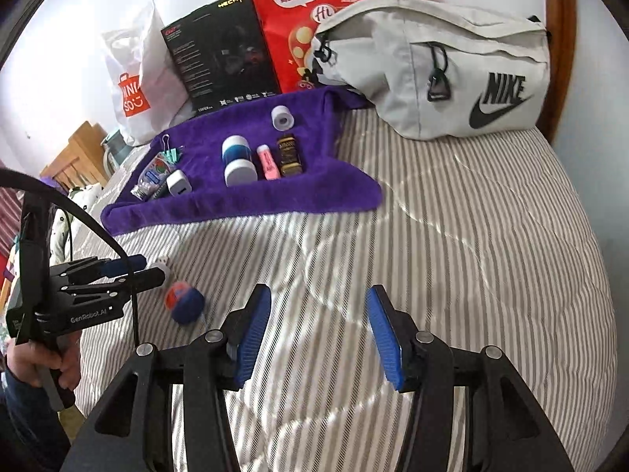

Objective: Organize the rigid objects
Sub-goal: 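Grasp the small white USB plug with the left tool, then grasp the Vaseline tin with the right tool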

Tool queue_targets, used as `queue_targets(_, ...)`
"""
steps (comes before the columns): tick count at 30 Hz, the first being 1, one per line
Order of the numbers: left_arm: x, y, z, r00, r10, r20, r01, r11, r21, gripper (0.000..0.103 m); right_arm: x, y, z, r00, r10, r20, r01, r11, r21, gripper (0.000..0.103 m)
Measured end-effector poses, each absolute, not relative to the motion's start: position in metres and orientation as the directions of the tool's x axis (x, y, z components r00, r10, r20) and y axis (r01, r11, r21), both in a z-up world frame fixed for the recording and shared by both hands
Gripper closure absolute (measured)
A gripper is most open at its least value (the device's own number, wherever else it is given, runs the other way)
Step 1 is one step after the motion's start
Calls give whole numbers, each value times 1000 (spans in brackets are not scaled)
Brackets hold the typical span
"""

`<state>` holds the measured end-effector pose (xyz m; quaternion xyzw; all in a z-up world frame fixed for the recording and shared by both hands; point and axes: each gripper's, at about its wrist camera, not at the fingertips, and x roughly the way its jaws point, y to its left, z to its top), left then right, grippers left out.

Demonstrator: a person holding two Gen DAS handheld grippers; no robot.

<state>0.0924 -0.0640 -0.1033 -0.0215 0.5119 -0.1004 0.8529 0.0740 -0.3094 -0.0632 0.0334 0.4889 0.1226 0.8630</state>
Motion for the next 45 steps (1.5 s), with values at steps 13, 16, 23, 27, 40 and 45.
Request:
queue_targets(13, 100, -75, -107, 458, -167, -873, 179, 979, -94, 75, 74, -292, -78, 444, 265, -856, -219, 959, 183, 52)
queue_targets(16, 100, -77, -107, 459, -165, -873, 195, 977, -82, 76, 74, -284, -79, 438, 281, -854, -238, 952, 192, 52)
queue_targets(23, 97, -52, -107, 464, -136, -875, 159, 985, -69, 76, 76, -253, -79, 412, 345, -843, -329, 919, 215, 52)
queue_targets(27, 95, -27, -108, 468, -108, -877, 110, 992, -64, 76, 77, -230, -87, 368, 382, -848, -397, 889, 228, 52)
queue_targets(40, 90, -6, -109, 473, -111, -874, 82, 993, -81, 76, 79, -188, -113, 323, 386, -864, -543, 823, 165, 52)
queue_targets(45, 89, -5, -109, 477, -121, -870, 78, 992, -95, 76, 88, -173, -115, 340, 370, -864, -579, 807, 118, 52)
